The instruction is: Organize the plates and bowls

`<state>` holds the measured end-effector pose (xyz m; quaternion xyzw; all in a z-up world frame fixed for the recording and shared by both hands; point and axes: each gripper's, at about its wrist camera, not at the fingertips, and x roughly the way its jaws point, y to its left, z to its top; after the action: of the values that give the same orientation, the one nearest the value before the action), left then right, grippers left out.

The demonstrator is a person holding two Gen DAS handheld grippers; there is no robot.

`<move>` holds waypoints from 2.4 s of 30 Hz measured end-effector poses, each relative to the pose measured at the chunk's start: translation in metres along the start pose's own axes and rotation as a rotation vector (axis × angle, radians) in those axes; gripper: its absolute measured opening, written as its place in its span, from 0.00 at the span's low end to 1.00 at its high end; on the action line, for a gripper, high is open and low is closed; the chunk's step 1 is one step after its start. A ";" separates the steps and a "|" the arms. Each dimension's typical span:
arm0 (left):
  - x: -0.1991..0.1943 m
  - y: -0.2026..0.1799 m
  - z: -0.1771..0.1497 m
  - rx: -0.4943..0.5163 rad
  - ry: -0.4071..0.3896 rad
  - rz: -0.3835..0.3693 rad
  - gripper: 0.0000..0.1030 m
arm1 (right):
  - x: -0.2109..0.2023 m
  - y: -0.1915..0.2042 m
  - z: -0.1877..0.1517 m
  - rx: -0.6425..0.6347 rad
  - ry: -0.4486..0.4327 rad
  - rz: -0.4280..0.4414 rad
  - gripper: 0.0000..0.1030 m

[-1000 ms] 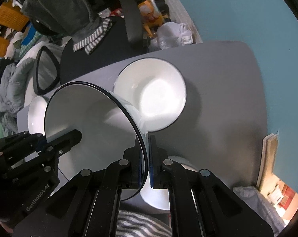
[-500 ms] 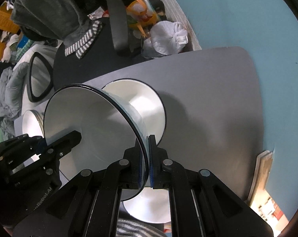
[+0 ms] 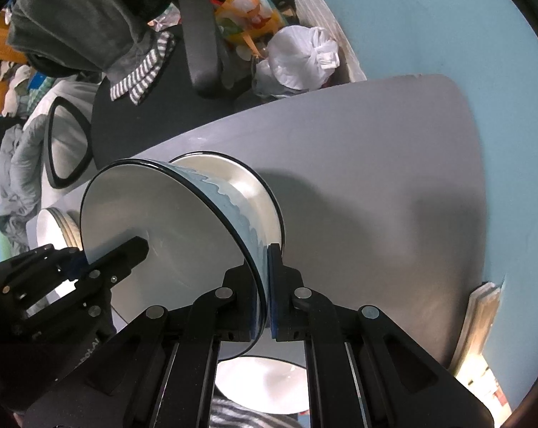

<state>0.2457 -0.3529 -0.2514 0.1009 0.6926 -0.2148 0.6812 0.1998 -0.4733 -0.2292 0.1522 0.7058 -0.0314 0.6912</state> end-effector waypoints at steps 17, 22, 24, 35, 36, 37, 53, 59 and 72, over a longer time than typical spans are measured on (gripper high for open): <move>0.009 0.013 0.001 -0.055 0.018 0.016 0.24 | -0.001 0.005 0.008 -0.020 0.009 -0.043 0.14; 0.007 0.013 -0.001 -0.061 0.011 0.008 0.25 | -0.005 0.006 0.009 -0.031 0.006 -0.054 0.14; 0.004 0.014 -0.002 -0.070 0.009 0.001 0.26 | -0.007 0.005 0.009 -0.035 0.000 -0.070 0.14; -0.026 0.006 -0.018 -0.024 -0.061 0.041 0.46 | -0.026 0.008 -0.009 -0.044 -0.066 -0.098 0.33; -0.029 0.004 -0.020 -0.018 -0.067 0.042 0.46 | -0.027 0.008 -0.012 -0.042 -0.072 -0.097 0.34; -0.031 0.003 -0.022 -0.013 -0.074 0.042 0.46 | -0.029 0.008 -0.014 -0.040 -0.078 -0.097 0.36; -0.047 -0.022 -0.065 0.118 -0.106 0.038 0.49 | -0.051 -0.004 -0.071 0.051 -0.138 -0.078 0.51; -0.045 -0.027 -0.080 0.160 -0.095 0.035 0.49 | -0.047 -0.016 -0.099 0.110 -0.131 -0.068 0.52; -0.025 -0.045 -0.103 0.237 -0.048 0.023 0.54 | -0.032 -0.049 -0.146 0.261 -0.121 -0.010 0.55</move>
<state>0.1352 -0.3439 -0.2213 0.1835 0.6448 -0.2899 0.6830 0.0463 -0.4878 -0.1997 0.2351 0.6533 -0.1358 0.7067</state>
